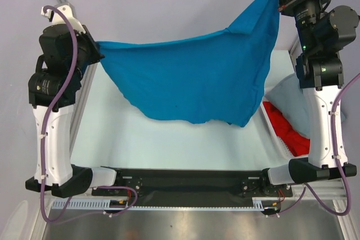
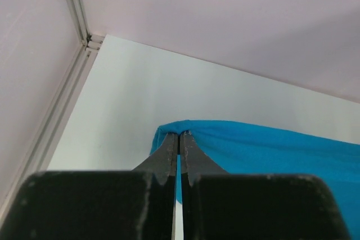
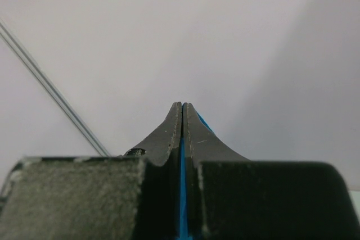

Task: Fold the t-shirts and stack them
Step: Flatten the tshirt out

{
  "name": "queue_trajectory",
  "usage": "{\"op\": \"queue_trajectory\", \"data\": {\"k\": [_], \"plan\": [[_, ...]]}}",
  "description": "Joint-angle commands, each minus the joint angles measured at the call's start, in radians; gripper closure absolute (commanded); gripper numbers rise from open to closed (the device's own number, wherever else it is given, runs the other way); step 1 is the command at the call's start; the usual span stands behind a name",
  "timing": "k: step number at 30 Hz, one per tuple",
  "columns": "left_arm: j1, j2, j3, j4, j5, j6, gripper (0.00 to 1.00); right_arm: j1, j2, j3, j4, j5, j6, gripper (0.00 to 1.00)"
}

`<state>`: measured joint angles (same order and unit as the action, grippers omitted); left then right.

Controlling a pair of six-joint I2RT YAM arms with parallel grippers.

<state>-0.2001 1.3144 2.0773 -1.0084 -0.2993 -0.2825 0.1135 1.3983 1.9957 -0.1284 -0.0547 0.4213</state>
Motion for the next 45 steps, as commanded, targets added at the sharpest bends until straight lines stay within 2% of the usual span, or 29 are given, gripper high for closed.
{"op": "queue_trajectory", "data": {"k": [1, 10, 19, 25, 31, 38, 41, 45], "plan": [[0.028, -0.027, 0.006, 0.011, 0.061, -0.052, 1.00, -0.006, -0.028, 0.072, 0.055, -0.016, 0.004, 1.00], [0.034, -0.076, 0.044, 0.050, 0.178, -0.069, 0.99, -0.005, -0.031, 0.147, 0.000, -0.045, -0.009, 1.00], [0.034, -0.292, -0.032, 0.140, 0.316, -0.029, 1.00, -0.005, -0.269, 0.065, 0.012, -0.065, -0.013, 1.00], [0.036, -0.461, -0.069, 0.166, 0.347, 0.000, 1.00, -0.005, -0.445, -0.030, 0.042, -0.106, 0.026, 1.00], [0.034, -0.569, -0.095, 0.179, 0.344, 0.026, 1.00, -0.006, -0.521, -0.063, 0.052, -0.165, 0.102, 1.00], [0.034, -0.573, -0.173, 0.209, 0.307, 0.026, 1.00, -0.005, -0.437, -0.092, 0.087, -0.206, 0.160, 1.00], [0.034, -0.566, -0.317, 0.244, 0.256, 0.026, 1.00, -0.005, -0.371, -0.132, 0.095, -0.220, 0.172, 1.00], [0.034, -0.538, -0.521, 0.307, 0.137, 0.025, 0.99, -0.005, -0.282, -0.266, 0.148, -0.244, 0.188, 1.00]]}}
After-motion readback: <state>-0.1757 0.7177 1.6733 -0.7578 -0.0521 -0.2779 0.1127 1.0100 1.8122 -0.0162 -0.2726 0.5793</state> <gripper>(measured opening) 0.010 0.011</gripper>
